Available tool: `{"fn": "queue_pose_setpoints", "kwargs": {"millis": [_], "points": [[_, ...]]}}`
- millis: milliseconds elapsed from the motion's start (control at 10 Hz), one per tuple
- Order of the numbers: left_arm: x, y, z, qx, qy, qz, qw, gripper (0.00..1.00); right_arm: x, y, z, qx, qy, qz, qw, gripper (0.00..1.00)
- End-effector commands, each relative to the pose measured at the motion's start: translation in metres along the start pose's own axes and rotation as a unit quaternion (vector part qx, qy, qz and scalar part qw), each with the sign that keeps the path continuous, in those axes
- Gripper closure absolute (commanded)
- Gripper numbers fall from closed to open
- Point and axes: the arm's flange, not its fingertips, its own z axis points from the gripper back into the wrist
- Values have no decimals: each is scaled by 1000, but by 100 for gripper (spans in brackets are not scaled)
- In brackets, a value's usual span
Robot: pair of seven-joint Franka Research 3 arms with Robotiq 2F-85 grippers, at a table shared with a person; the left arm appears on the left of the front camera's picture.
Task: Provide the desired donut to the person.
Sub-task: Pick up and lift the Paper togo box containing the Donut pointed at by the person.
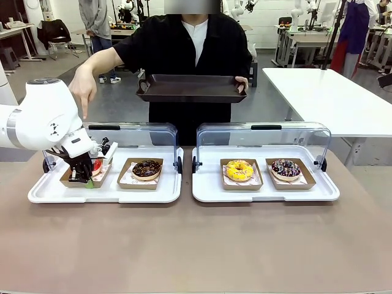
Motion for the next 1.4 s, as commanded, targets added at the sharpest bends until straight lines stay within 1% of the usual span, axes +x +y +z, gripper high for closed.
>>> {"fn": "queue_pose_setpoints", "kwargs": {"millis": [0,100,200,300,400,600,700,900,1000,1100,1200,1300], "points": [[-2,-12,14,-2,23,-6,1000,100,0,-1,-1,1,-4,2,1000,0],[-3,-20,29,-19,42,7,999,100,0,-1,-1,1,-4,2,1000,0],[-5,-30,55,-41,59,26,997,100,0,-1,-1,1,-4,2,1000,0],[-10,-41,83,-60,74,50,994,100,0,-1,-1,1,-4,2,1000,0],[-16,-54,118,-68,85,60,992,100,0,-1,-1,1,-4,2,1000,0],[-16,-78,175,-67,78,77,992,100,0,-1,-1,1,-4,2,1000,0],[-13,-88,202,-68,77,76,992,100,0,-1,-1,1,-4,2,1000,0],[-5,-99,264,-61,48,79,994,100,0,-1,-1,1,-4,2,1000,0],[-1,-96,291,-47,33,74,996,100,0,-1,-1,1,-4,2,1000,0],[4,-92,311,-46,20,65,997,100,0,-1,-1,1,-4,2,1000,0],[13,-82,330,-30,17,63,997,100,0,-1,-1,1,-4,2,1000,0],[20,-72,340,-20,11,66,998,100,0,-1,-1,1,-4,2,1000,0]]}}
